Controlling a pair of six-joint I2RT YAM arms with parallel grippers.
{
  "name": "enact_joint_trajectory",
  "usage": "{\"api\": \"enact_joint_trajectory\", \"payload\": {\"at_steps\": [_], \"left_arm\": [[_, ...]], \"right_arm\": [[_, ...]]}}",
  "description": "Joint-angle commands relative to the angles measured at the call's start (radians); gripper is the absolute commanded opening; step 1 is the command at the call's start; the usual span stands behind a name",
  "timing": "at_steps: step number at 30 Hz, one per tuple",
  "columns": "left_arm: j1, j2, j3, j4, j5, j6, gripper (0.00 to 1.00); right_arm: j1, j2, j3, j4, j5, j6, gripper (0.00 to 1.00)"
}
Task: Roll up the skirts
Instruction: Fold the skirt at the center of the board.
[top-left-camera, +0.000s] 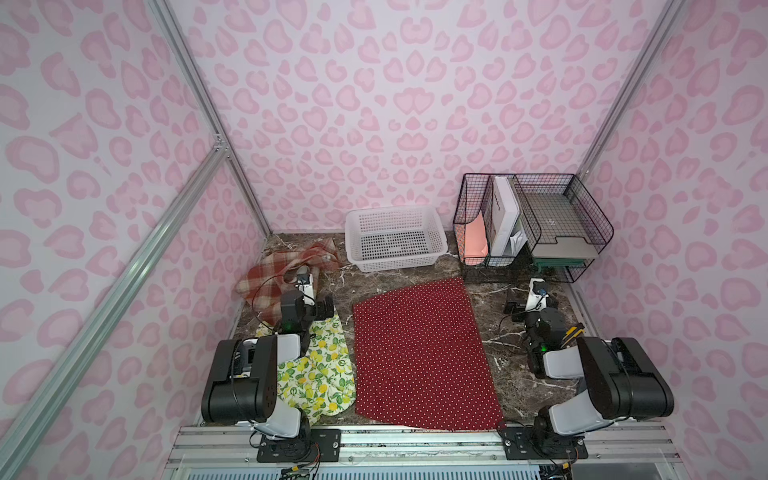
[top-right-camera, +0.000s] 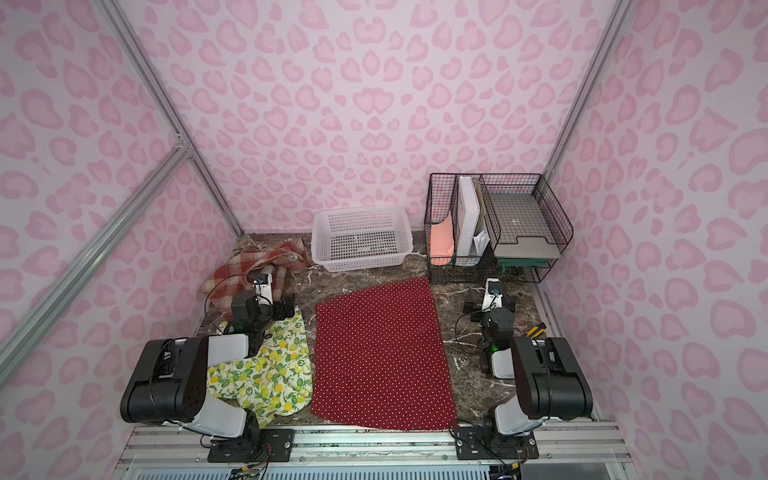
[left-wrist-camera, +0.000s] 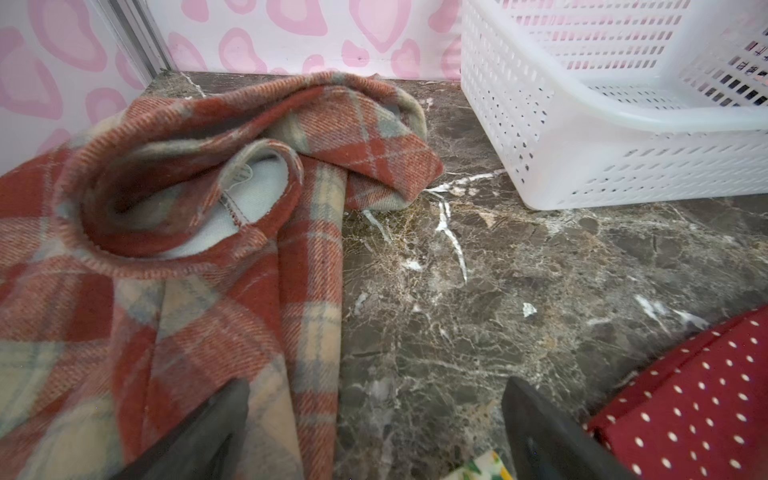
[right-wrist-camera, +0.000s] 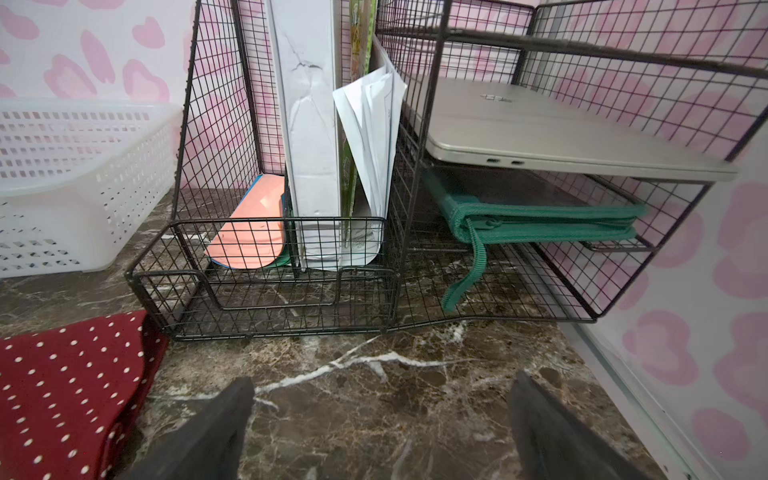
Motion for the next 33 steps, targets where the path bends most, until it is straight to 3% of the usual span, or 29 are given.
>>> {"api": "enact_joint_trajectory", "payload": {"at_steps": [1, 29, 31, 33], "left_arm": [[-0.001, -0.001, 0.001, 0.005, 0.004, 0.0, 0.99], [-0.002, -0.014, -0.003, 0.018, -0.013, 0.009, 0.99], [-0.014, -0.095, 0.131, -0.283, -0.06, 0.004, 0.99], [-0.067, -0.154, 0.306, -0.554, -0.108, 0.079, 0.99]], "right_arm": [[0.0, -0.002, 0.0, 0.003, -0.004, -0.002, 1.0], [-0.002, -0.006, -0.005, 0.01, -0.006, -0.001, 1.0], [0.006, -0.04, 0.047, -0.093, -0.022, -0.025, 1.0], [0.046, -0.101, 0.286, -0.573, 0.019, -0.068, 1.0]]}}
